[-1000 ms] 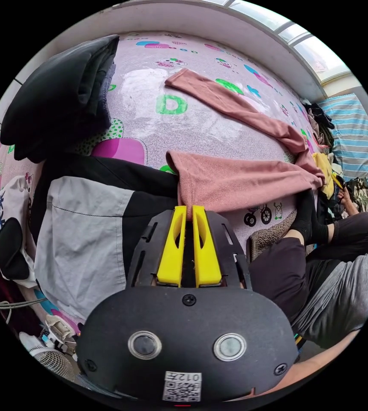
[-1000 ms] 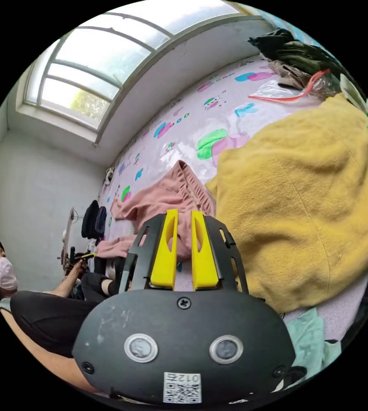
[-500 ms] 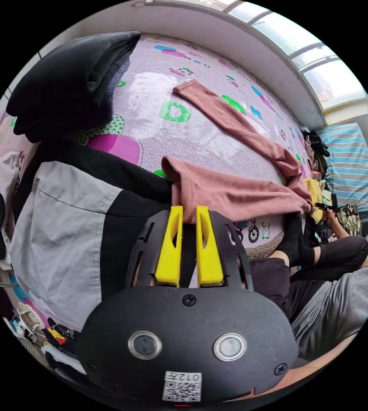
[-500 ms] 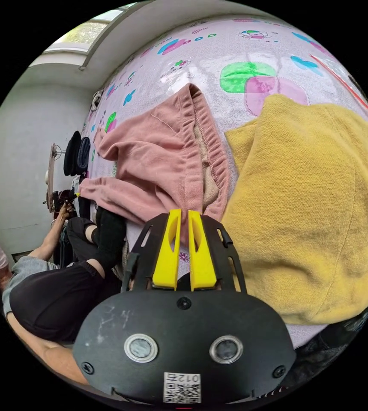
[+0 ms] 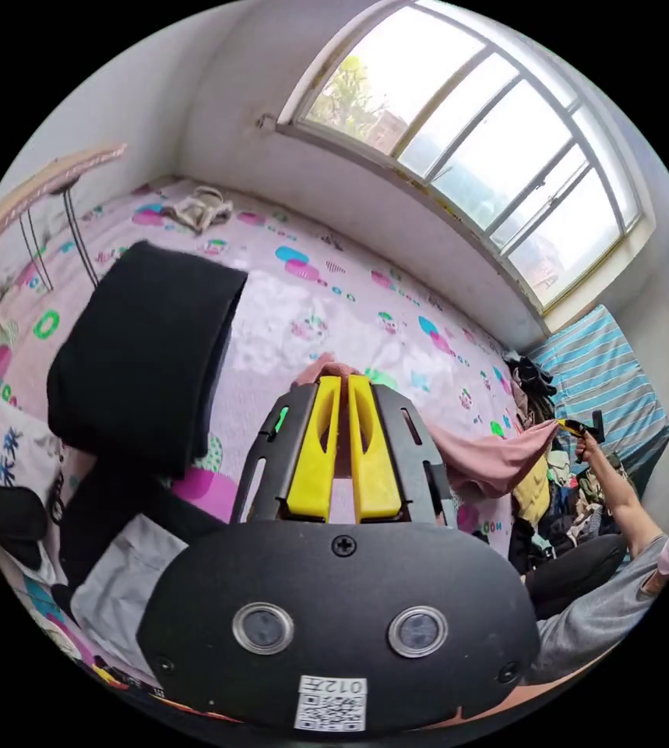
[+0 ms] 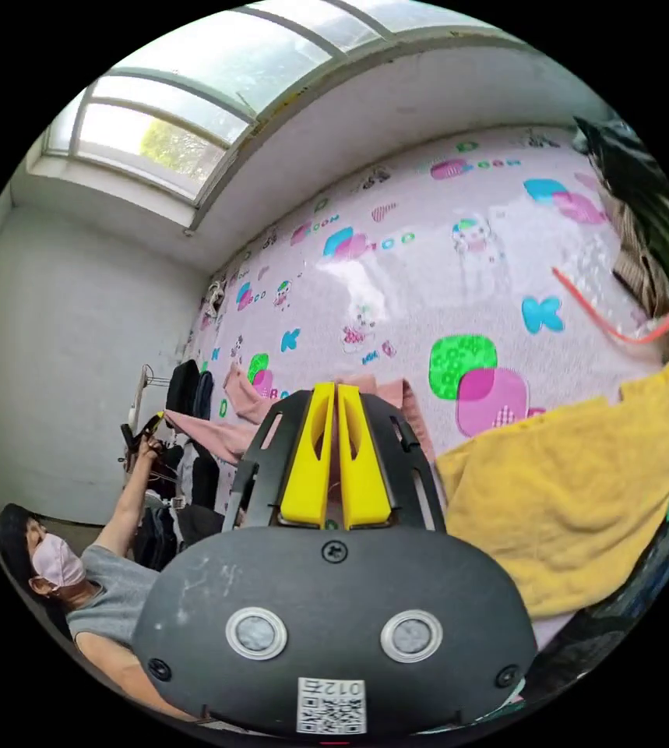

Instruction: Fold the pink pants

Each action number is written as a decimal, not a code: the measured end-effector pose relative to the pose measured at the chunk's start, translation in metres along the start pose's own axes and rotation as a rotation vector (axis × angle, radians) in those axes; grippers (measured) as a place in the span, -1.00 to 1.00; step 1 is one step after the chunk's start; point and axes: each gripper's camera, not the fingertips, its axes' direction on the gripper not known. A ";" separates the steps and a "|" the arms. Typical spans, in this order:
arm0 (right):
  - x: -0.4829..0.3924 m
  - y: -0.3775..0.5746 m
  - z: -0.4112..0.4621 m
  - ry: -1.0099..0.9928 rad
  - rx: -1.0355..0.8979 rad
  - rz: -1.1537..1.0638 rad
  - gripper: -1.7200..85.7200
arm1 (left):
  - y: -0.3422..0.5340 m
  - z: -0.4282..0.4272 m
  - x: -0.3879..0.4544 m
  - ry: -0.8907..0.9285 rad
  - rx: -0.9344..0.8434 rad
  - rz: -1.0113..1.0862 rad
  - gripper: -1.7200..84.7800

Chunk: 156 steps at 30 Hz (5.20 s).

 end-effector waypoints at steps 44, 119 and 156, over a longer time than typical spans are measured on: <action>-0.001 0.109 0.530 0.369 -0.190 0.000 -0.84 | 0.081 0.176 0.175 -0.188 -0.300 0.346 -0.88; -0.248 -0.025 0.273 0.286 -0.184 -0.020 -0.76 | -0.105 0.436 0.394 0.109 -0.603 0.411 -0.76; -0.894 -0.219 0.432 0.489 -0.204 -0.656 -0.93 | -0.258 0.413 0.386 -0.100 -0.336 0.382 -0.78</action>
